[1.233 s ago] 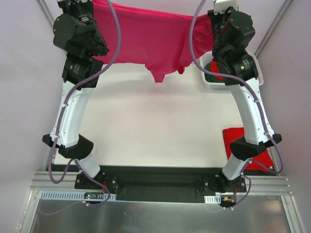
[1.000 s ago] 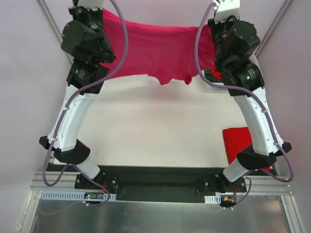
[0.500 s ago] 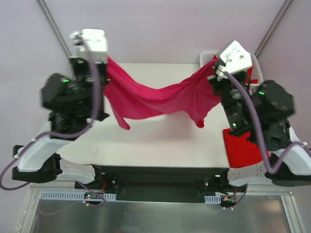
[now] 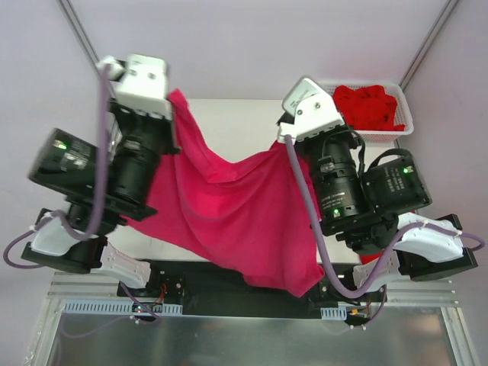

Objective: Fold and stack the t-shirts

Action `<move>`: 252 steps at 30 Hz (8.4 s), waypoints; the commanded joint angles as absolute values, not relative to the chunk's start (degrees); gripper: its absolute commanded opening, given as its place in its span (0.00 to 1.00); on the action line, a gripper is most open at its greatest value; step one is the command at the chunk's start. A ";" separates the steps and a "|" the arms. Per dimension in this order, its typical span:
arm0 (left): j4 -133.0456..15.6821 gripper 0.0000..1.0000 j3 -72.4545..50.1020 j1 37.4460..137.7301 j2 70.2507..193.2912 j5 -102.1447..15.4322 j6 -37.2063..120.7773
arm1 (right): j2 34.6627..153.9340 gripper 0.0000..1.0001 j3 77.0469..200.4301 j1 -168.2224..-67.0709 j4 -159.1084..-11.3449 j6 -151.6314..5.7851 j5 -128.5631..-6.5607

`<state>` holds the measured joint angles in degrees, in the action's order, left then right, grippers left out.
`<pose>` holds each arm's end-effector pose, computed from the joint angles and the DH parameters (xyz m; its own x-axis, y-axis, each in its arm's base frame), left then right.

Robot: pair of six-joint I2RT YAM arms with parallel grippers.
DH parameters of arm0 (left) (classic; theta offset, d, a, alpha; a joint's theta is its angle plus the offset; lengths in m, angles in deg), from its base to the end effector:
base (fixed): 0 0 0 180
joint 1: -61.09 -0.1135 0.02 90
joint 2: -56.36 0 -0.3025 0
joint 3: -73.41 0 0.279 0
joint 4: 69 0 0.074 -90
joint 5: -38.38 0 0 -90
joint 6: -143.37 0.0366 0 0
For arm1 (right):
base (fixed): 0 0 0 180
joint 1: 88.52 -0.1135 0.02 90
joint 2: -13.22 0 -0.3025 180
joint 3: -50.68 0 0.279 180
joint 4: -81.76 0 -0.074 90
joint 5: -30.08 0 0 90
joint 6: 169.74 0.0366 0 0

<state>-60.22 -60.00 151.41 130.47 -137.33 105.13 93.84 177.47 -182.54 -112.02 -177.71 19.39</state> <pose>0.0358 -0.1286 0.7036 0.0589 0.0199 -0.9981 0.0519 0.9984 0.0230 0.0215 0.2064 0.6832 0.2258 -0.5930 -0.7729 -0.0297 0.7889 -0.6139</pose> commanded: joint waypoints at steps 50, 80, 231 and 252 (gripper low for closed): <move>-17.29 0.00 -56.89 75.66 146.47 -51.69 49.40 | 108.33 0.01 192.84 -115.58 -37.92 -96.00 -51.32; 6.73 0.00 -61.64 101.34 114.02 -56.69 42.81 | 84.06 0.01 190.92 -169.66 -25.16 -96.53 -18.97; -26.69 0.00 -53.17 76.03 102.59 -43.34 54.58 | 85.20 0.01 189.40 -149.87 -74.12 -139.23 -21.25; -27.31 0.00 -50.28 76.03 101.02 -46.43 56.53 | 83.18 0.01 190.99 -152.24 -77.65 -145.04 -17.82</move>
